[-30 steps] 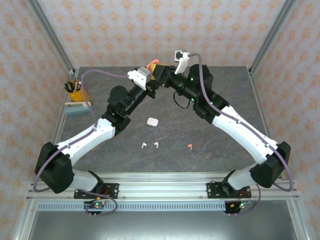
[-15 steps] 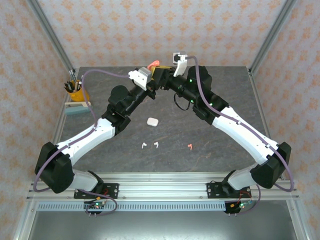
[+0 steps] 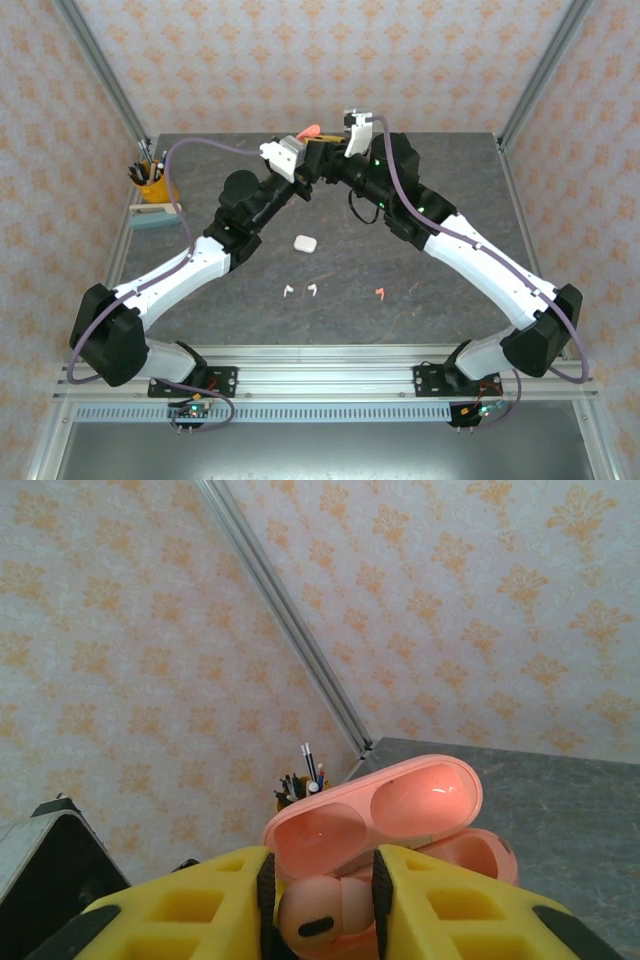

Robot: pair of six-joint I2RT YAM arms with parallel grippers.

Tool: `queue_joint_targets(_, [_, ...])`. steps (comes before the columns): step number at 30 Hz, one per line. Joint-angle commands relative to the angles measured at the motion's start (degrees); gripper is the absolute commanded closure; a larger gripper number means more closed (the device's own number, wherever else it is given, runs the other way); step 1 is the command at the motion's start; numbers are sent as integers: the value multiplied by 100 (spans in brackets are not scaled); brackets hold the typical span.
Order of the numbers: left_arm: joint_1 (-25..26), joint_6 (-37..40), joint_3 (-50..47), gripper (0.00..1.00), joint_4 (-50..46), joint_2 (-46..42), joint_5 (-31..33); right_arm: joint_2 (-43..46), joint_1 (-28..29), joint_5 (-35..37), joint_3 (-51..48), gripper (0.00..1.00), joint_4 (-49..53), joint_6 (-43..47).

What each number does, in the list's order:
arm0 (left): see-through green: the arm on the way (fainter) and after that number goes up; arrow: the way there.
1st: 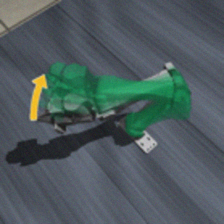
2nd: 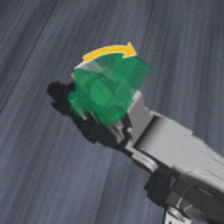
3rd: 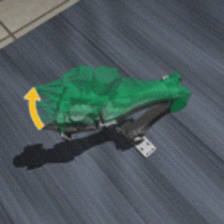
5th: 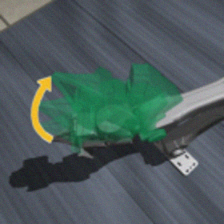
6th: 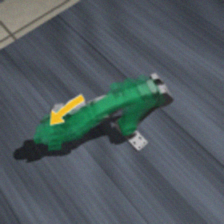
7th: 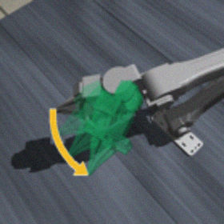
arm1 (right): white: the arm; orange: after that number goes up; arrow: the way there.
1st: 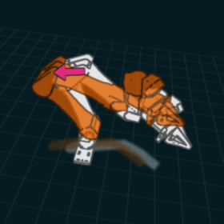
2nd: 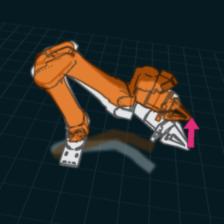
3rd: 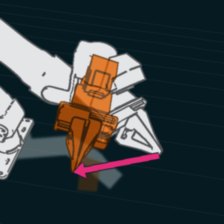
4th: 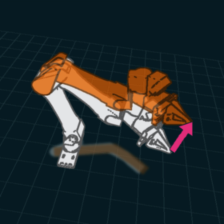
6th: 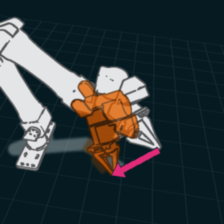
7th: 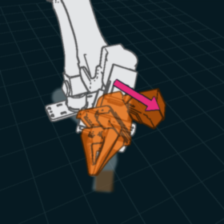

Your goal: Insert the wireless bluetooth earbuds into the charging case

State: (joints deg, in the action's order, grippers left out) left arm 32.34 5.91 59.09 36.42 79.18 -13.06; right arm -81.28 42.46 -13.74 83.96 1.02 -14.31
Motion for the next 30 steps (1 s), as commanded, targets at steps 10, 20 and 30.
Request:
queue_joint_targets(10, [43, -99, 28, 100, 488, -180, -127, -252, -9, 462, 443, 61, 685, -165])
queue_joint_targets(20, [47, -196, -150, 100, 532, -222, -149, -190, -223, 253, 817, 38, 560, -710])
queue_joint_targets(30, [40, -117, -409, 100, 444, -414, -134, 253, -495, 698, 700, 38, 1448, -1098])
